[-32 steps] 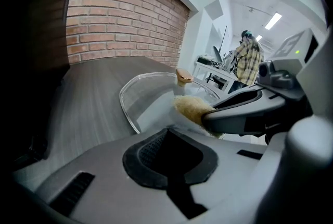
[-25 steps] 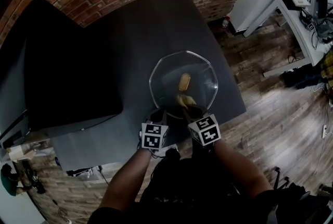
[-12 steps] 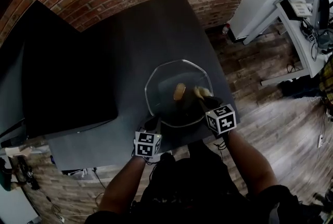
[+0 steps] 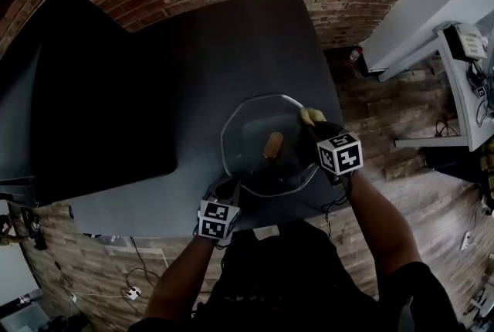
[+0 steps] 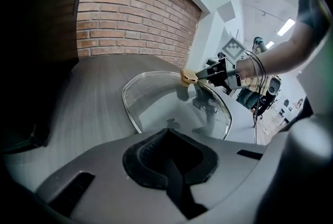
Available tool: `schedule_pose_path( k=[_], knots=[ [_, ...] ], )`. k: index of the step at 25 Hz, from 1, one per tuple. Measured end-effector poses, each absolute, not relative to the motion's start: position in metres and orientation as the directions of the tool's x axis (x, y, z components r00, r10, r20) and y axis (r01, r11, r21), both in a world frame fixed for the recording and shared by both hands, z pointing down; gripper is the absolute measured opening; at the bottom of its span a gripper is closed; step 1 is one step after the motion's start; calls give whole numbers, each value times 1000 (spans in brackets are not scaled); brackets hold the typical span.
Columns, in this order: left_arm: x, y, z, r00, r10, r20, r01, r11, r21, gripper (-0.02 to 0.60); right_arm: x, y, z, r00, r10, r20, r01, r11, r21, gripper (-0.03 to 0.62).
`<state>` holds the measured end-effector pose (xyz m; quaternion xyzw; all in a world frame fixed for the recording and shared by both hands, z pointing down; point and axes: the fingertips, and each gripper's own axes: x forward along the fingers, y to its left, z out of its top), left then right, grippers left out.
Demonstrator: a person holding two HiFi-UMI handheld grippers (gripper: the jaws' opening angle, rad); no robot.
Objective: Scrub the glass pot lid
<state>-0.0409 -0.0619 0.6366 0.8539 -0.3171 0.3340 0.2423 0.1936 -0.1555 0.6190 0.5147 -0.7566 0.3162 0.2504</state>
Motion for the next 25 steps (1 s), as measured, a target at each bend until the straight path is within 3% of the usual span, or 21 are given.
schedule_pose_path(
  k=[11,25],
  knots=[
    [-44,-65,637,558,-404,725,-738,-641,212,31,188,-200,623,-367,-591,719,-922,335,-196,47],
    [-46,-67,639,556,-393,732,-745,-627,229,31,193,-150,622,-338,-601,724,-936,296,-191,46]
  ],
)
